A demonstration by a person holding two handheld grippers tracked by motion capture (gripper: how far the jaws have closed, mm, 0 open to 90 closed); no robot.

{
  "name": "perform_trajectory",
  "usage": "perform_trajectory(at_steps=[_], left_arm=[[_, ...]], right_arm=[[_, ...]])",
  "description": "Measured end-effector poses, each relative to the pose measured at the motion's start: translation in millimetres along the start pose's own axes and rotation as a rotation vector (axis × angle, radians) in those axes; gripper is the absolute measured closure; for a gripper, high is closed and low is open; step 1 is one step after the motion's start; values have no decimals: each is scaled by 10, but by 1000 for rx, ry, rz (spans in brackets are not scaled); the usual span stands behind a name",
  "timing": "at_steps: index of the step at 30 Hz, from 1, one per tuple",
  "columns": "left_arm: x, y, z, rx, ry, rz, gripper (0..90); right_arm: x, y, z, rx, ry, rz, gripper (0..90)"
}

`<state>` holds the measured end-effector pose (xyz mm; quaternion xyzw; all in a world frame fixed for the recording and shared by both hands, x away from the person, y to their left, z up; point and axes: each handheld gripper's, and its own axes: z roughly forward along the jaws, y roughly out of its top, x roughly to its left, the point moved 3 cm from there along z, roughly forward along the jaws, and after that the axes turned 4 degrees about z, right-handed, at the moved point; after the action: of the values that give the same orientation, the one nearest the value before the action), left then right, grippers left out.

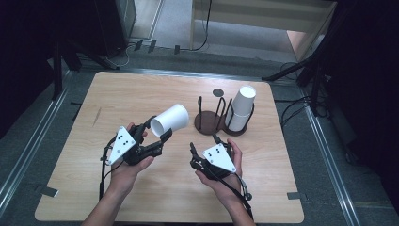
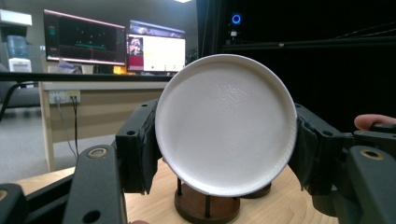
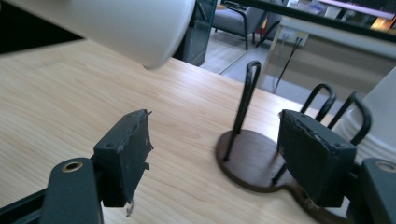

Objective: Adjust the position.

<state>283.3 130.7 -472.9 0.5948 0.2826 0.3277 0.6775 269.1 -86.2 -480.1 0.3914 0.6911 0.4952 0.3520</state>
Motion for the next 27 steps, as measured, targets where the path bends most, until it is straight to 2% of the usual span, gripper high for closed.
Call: perform_trajectory(at_steps=[3, 6, 12, 16, 22, 23, 24, 27], left_arm=[[-11, 0, -7, -11, -2, 1, 344], [-25, -12, -8, -20, -7, 4, 344], [-47, -28, -12, -27, -9, 3, 344], [-69, -44, -6, -28, -12, 6, 344], [-86, -77, -5, -31, -10, 13, 344], [-86, -77, -5, -31, -10, 13, 344], [-94, -86, -1, -27, -8, 22, 344], [-118, -85, -1, -35, -23, 19, 344]], right_arm=[[26, 51, -30, -9, 20, 75, 269], [30, 104, -72, -7, 38, 169, 251], [-6, 181, -160, 10, 87, 401, 195], [14, 231, -200, 12, 85, 466, 170], [30, 266, -193, 25, 152, 656, 112], [30, 266, -193, 25, 152, 656, 112], [40, 276, -181, 27, 181, 728, 92], [60, 292, -161, 28, 199, 784, 75]])
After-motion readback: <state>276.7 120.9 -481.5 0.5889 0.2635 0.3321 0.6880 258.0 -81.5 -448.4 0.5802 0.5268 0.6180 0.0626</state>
